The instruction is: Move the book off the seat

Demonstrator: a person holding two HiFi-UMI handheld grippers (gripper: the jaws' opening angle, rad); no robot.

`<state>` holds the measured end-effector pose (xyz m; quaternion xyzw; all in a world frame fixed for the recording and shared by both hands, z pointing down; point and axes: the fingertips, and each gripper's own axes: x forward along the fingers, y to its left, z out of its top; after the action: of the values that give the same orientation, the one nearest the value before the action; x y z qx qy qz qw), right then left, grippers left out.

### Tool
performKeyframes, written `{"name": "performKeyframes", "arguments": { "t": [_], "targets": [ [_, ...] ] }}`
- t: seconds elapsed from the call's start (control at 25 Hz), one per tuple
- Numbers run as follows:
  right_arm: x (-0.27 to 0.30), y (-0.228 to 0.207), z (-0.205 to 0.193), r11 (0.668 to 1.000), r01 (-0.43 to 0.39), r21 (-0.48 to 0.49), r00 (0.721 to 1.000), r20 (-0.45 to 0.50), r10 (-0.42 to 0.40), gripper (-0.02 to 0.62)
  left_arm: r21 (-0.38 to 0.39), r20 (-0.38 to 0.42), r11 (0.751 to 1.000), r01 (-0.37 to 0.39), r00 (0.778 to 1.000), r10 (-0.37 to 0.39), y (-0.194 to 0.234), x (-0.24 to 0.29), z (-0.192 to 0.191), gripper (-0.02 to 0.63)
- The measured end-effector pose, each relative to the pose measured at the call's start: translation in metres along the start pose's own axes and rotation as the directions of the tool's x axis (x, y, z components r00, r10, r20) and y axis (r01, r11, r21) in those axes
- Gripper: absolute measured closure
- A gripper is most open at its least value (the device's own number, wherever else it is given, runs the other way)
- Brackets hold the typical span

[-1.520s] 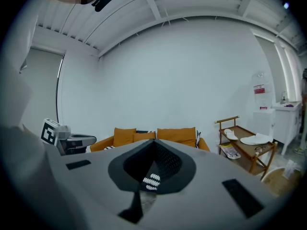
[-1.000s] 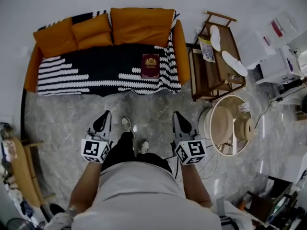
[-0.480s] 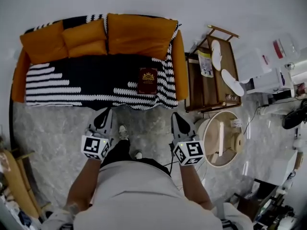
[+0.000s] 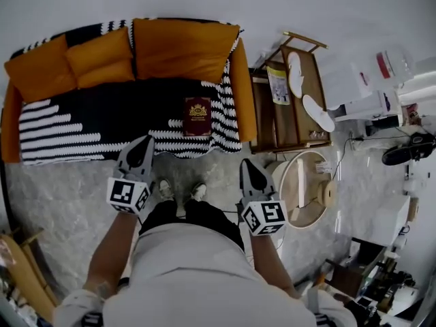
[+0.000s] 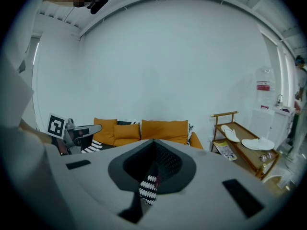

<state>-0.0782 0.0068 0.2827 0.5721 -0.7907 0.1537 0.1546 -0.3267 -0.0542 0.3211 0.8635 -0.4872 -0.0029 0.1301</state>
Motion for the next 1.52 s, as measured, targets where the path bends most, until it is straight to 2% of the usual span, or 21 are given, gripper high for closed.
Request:
{"name": "performKeyframes", "arguments": {
  "t": [0.16, 0.36, 0.6, 0.8, 0.96, 1.16, 1.28, 1.4, 1.52],
  "targets": [
    [0.005, -0.012, 0.008, 1.0, 0.012, 0.003, 1.0, 0.013, -0.012, 0.572, 0.001, -0.004, 1.0, 0.006, 1.0, -0.006, -0.002, 0.01, 0.001, 0.589],
    [0.018, -0.028, 0.011, 1.0, -0.011, 0.015, 1.0, 0.03, 0.01, 0.572, 0.01, -0.013, 1.0, -0.025, 1.0, 0.025, -0.004, 0.017, 0.003, 0.589],
    [0.046, -0.046, 0.02, 0.995, -0.093, 0.018, 0.995, 0.027, 0.093, 0.572, 0.026, -0.013, 0.998, -0.057, 0.998, 0.057, -0.013, 0.033, 0.01, 0.589],
    [0.064, -0.065, 0.004, 0.987, -0.152, 0.047, 0.988, -0.024, 0.154, 0.572, 0.033, -0.035, 0.996, -0.085, 0.996, 0.086, -0.022, 0.051, 0.001, 0.589],
    [0.095, -0.083, -0.028, 0.978, -0.188, 0.096, 0.974, -0.107, 0.198, 0.571, 0.016, -0.07, 0.992, -0.124, 0.99, 0.124, -0.025, 0.067, -0.016, 0.589],
    [0.151, -0.096, -0.08, 0.958, -0.246, 0.147, 0.939, -0.208, 0.273, 0.569, 0.003, -0.109, 0.986, -0.169, 0.98, 0.168, -0.018, 0.086, -0.048, 0.589],
    [0.2, -0.098, -0.122, 0.939, -0.283, 0.197, 0.91, -0.252, 0.328, 0.56, 0.002, -0.134, 0.981, -0.196, 0.972, 0.194, -0.006, 0.099, -0.079, 0.589],
    [0.245, -0.095, -0.169, 0.916, -0.319, 0.242, 0.874, -0.299, 0.384, 0.498, -0.003, -0.16, 0.974, -0.225, 0.962, 0.222, 0.005, 0.11, -0.112, 0.589],
    [0.285, -0.1, -0.218, 0.91, -0.324, 0.259, 0.85, -0.343, 0.4, 0.495, -0.028, -0.166, 0.968, -0.249, 0.956, 0.242, 0.013, 0.121, -0.143, 0.589]
  ]
}}
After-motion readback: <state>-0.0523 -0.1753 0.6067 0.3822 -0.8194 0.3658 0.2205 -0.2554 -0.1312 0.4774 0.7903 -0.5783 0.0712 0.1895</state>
